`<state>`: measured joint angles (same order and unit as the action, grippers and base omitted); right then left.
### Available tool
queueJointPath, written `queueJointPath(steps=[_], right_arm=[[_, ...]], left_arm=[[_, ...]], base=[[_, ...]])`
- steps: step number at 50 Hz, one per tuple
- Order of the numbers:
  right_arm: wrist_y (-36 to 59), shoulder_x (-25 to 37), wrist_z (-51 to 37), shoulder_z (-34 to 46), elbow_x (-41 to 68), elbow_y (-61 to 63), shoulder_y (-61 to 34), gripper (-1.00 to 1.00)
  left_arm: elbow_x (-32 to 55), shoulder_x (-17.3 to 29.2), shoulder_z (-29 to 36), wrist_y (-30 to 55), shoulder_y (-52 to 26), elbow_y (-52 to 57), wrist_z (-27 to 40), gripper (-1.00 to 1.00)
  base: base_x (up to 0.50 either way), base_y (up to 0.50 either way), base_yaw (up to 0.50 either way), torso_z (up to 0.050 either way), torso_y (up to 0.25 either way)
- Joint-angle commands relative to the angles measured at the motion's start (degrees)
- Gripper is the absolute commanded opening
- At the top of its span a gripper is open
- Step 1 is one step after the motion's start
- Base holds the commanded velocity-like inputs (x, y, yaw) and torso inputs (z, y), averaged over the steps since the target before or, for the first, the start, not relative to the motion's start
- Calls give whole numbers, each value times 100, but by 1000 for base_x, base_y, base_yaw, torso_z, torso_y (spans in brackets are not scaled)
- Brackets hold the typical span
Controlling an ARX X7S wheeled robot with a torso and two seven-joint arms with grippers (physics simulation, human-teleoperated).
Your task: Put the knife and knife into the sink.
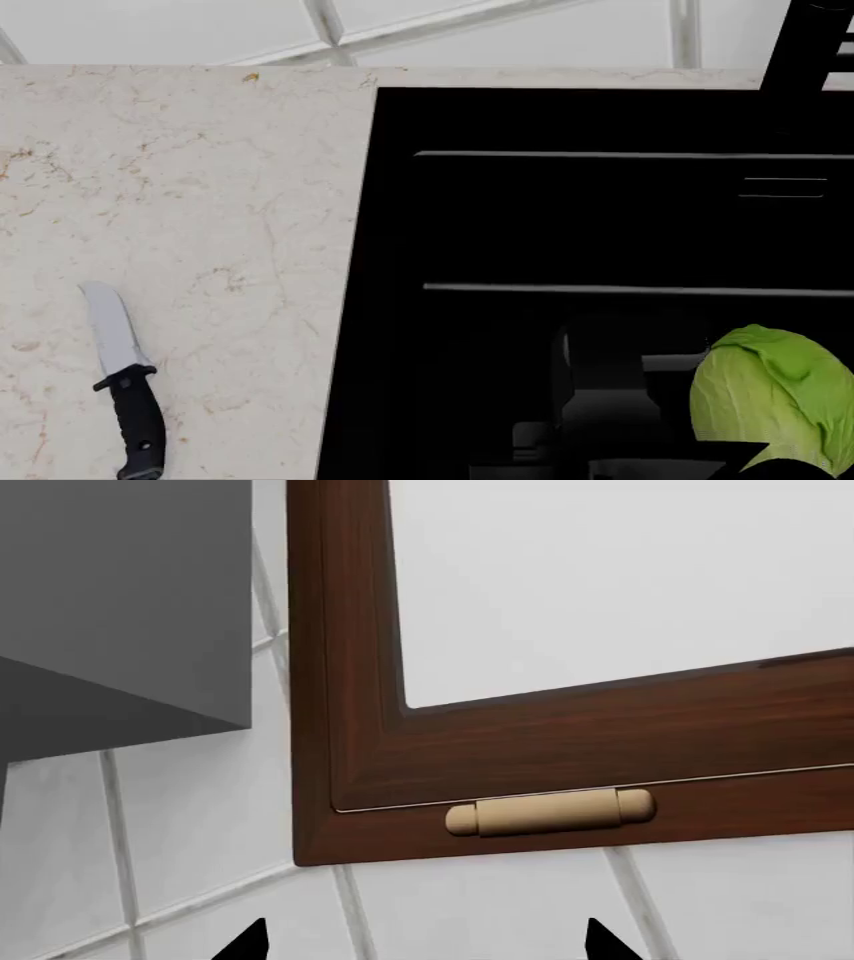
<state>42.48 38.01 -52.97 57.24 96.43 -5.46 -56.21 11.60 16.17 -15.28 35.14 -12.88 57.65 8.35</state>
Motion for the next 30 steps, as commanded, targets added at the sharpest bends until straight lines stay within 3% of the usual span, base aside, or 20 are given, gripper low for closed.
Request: queueJointPath(steps=[1,30], right_arm=[[-38,11,133,-104,-246,-69,-21,-100],[-102,-47,245,-40,-335,-275,74,-100]], left_arm=[[25,47,43,-6,-5,-17,61,100],[116,126,67,-92,51,-63,177,100]], base=[[0,0,0,0,0],[0,0,0,1,1]])
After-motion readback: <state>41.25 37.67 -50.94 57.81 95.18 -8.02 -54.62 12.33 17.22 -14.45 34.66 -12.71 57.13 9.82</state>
